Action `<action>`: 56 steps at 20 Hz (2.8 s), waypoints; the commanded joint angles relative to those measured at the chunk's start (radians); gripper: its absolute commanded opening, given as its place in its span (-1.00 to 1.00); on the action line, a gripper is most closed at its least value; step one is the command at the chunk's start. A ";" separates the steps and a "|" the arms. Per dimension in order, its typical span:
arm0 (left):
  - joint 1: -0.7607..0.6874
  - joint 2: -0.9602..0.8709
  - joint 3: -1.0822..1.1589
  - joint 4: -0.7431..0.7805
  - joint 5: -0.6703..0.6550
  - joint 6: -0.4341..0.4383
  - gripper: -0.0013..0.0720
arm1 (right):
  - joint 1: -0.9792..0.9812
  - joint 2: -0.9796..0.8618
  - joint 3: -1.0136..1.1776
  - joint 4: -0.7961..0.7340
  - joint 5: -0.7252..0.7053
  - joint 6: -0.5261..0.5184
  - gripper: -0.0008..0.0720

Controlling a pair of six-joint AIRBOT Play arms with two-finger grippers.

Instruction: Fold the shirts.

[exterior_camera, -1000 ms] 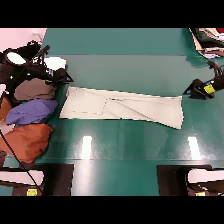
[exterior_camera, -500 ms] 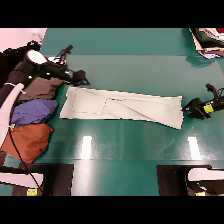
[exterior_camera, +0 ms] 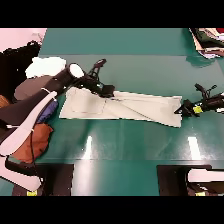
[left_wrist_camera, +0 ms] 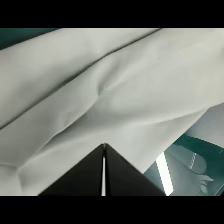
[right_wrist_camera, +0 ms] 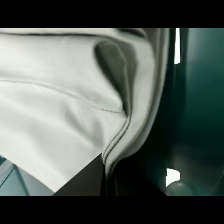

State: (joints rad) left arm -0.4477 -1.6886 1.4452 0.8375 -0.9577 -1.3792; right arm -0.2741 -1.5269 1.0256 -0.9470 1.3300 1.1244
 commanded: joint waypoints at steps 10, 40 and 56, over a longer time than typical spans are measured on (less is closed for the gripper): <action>-0.111 -0.227 0.230 0.053 -0.001 -0.063 -0.89 | 0.185 0.143 0.507 0.280 0.210 0.078 -0.94; 0.544 0.214 0.384 0.334 -0.362 -0.048 -0.89 | 1.116 -0.402 0.936 0.257 -0.225 0.095 -0.13; 0.541 0.212 0.383 0.306 -0.334 -0.042 -0.89 | 0.533 -0.168 0.239 0.229 -0.154 0.164 0.73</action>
State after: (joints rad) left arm 0.0917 -1.4754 1.8282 1.1465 -1.3075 -1.4231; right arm 0.2947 -1.6669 1.3308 -0.7994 1.2057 1.2926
